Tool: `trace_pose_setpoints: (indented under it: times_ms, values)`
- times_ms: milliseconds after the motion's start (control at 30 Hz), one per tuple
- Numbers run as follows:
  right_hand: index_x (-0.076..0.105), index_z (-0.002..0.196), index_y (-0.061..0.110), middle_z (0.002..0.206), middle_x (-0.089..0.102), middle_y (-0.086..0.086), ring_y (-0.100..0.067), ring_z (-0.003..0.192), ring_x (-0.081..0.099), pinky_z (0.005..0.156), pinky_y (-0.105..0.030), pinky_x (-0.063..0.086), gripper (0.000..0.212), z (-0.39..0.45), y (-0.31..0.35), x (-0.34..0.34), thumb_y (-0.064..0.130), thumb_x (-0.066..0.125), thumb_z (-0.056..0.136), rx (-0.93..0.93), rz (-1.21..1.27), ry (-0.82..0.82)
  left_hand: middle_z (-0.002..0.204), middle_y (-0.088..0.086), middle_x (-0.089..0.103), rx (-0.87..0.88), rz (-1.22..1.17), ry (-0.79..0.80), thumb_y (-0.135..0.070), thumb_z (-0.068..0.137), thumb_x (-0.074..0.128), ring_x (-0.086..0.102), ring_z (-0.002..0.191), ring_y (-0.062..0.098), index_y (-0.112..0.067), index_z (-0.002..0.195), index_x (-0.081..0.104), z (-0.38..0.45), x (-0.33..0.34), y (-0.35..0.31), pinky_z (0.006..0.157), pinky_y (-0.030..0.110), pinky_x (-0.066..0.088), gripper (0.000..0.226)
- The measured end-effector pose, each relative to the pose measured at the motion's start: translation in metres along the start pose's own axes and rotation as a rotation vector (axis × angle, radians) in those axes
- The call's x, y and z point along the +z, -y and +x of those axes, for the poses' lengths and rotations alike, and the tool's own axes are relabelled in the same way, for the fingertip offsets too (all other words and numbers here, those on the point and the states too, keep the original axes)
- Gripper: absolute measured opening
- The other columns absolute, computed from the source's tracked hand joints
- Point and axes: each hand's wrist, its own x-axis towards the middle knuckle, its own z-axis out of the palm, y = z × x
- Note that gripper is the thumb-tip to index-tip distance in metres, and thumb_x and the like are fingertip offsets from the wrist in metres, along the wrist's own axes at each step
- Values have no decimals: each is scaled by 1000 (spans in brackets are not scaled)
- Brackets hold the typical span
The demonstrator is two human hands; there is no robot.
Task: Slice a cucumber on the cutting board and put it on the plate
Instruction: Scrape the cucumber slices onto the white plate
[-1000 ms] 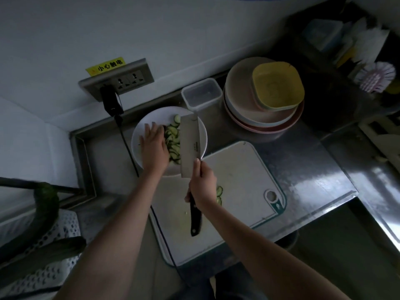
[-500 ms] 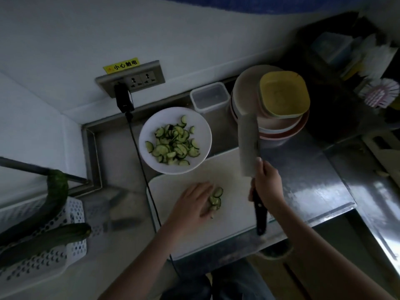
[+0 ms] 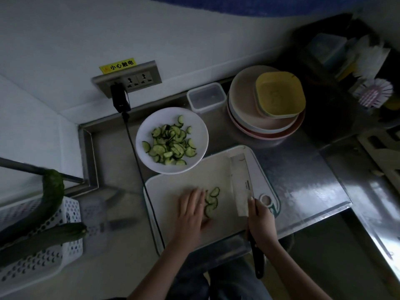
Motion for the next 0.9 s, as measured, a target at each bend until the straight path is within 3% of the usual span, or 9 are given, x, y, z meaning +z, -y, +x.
trace_pose_setpoints:
  times_ms: [133,300,400,533,600,733,833,900]
  values:
    - [51,71,12,59,56,-12,-25,50,56,51,-47,49,40,-3,-13,8,37,40,99,-45,-21,-36,133,16,48,-152,-68,-91,-44,89,46,42,124,33,-5,131,44,2,-3,2,104,51,32,58]
    - [52,70,18,52,57,-7,-24,44,57,46,-45,47,37,-17,-14,21,35,41,100,-28,-5,2,134,18,51,-254,-242,-154,-22,91,51,48,123,35,2,124,56,11,-2,-7,95,50,46,42]
    - [53,70,18,51,58,-9,-26,44,58,44,-42,46,37,-27,-16,33,36,40,100,7,23,14,142,21,41,-238,-300,-108,-29,101,29,36,133,33,5,133,47,13,4,-21,107,46,32,50]
    - [63,85,18,74,68,-1,-16,71,65,66,-38,50,31,-42,-15,48,30,40,101,-37,2,25,147,23,31,-170,-329,16,-40,101,14,20,139,28,7,141,27,17,11,-54,115,37,6,63]
    - [66,93,18,82,70,4,-7,78,65,72,-29,51,30,-45,-12,52,27,39,101,-33,62,52,150,19,25,-176,-378,11,-42,101,10,16,140,23,5,144,22,18,13,-59,115,34,4,65]
    - [63,88,26,81,69,7,3,78,64,72,-20,49,29,-46,-2,52,26,38,102,-56,116,153,155,8,6,-191,-560,-77,-53,97,8,-2,144,10,-6,146,6,14,7,-53,115,19,-1,68]
    - [62,89,26,79,66,11,9,75,61,66,-11,46,29,-45,15,54,26,36,103,-73,155,167,155,7,6,-156,-571,-148,-50,99,12,-2,144,9,-6,146,7,25,-3,-46,115,19,1,65]
    - [62,89,23,76,66,8,5,65,62,60,-14,48,30,-39,33,55,29,36,103,-79,202,163,154,6,8,-136,-544,-189,-48,100,13,1,144,11,-6,146,9,44,-12,-38,115,19,2,62]
